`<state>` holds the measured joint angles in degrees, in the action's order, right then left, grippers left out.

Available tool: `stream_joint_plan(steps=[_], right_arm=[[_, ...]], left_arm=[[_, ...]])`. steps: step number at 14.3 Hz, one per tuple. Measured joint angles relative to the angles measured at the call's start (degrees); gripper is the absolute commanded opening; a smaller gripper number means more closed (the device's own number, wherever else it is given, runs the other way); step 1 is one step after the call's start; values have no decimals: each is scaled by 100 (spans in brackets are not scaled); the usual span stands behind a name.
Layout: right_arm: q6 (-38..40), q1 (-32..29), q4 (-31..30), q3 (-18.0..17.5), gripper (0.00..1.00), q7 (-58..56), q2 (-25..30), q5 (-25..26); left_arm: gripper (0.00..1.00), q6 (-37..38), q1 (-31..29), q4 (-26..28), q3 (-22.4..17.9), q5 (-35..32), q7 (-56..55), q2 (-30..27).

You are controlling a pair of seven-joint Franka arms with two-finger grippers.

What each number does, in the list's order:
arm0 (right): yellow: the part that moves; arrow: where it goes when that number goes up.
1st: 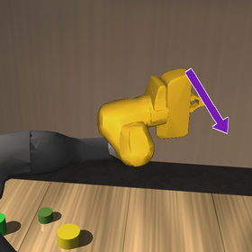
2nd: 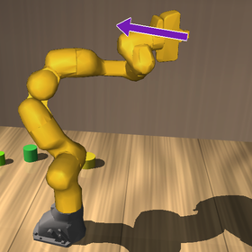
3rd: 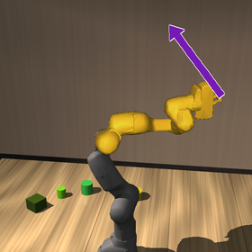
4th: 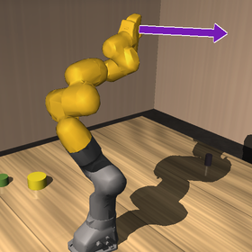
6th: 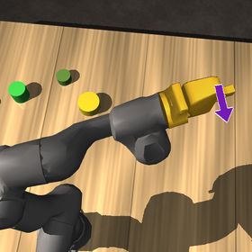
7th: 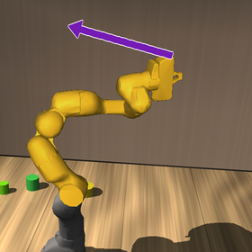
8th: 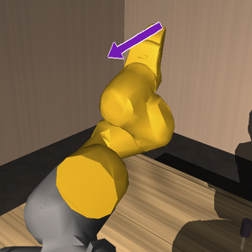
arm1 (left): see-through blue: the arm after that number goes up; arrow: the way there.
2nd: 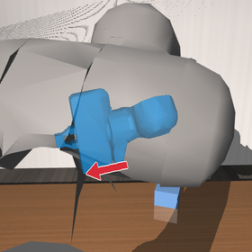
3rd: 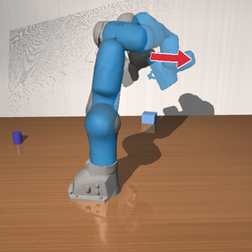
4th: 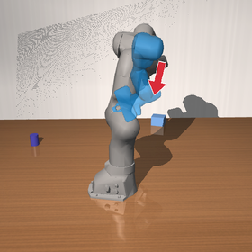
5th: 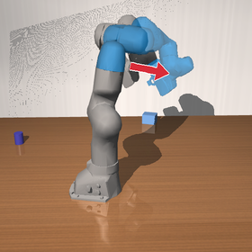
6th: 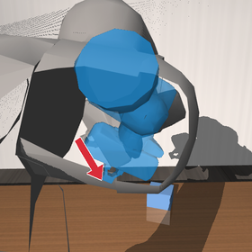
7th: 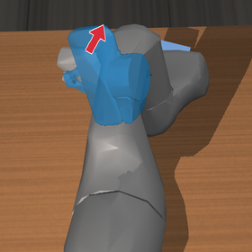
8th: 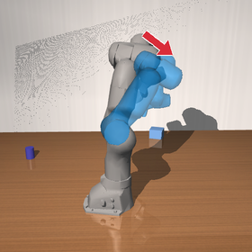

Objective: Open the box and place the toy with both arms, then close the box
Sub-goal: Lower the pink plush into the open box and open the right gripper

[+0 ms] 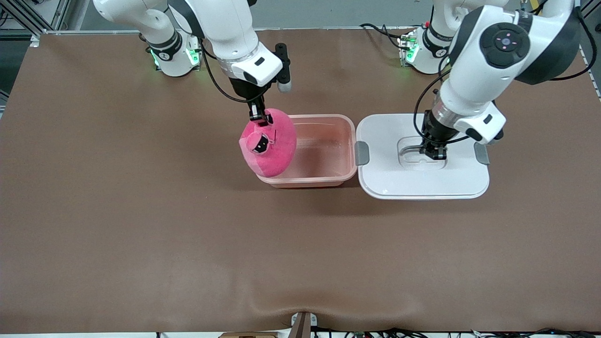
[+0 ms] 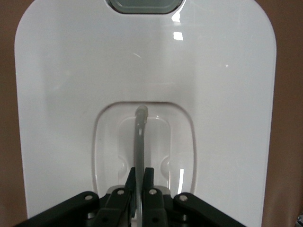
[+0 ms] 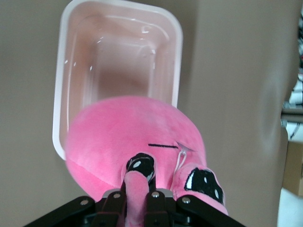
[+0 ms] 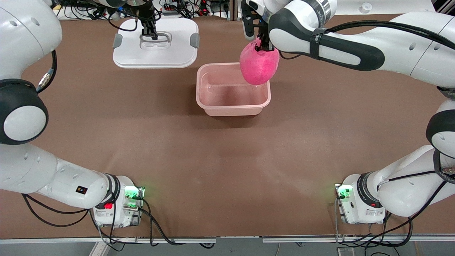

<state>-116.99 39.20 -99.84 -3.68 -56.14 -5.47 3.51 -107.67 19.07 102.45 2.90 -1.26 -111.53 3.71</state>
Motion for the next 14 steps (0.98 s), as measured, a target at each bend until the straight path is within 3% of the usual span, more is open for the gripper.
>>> stream_joint_plan(steps=[2, 6, 11, 14], right_arm=[[154, 73, -4, 5, 0, -218, -8, 38], [787, 451, 76, 7, 0, -230, -105, 665], [2163, 788, 1067, 16, 0, -230, -659, 1193], [2319, 1047, 1387, 21, 0, -71, -1057, 1373]], left_arm=[[0, 0, -224, 54, 0, 117, 308, -57], [0, 49, -605, 98, -2, 332, 901, -124], [0, 113, -752, 143, 3, 337, 937, -130], [0, 115, -756, 168, 12, 337, 937, -130]])
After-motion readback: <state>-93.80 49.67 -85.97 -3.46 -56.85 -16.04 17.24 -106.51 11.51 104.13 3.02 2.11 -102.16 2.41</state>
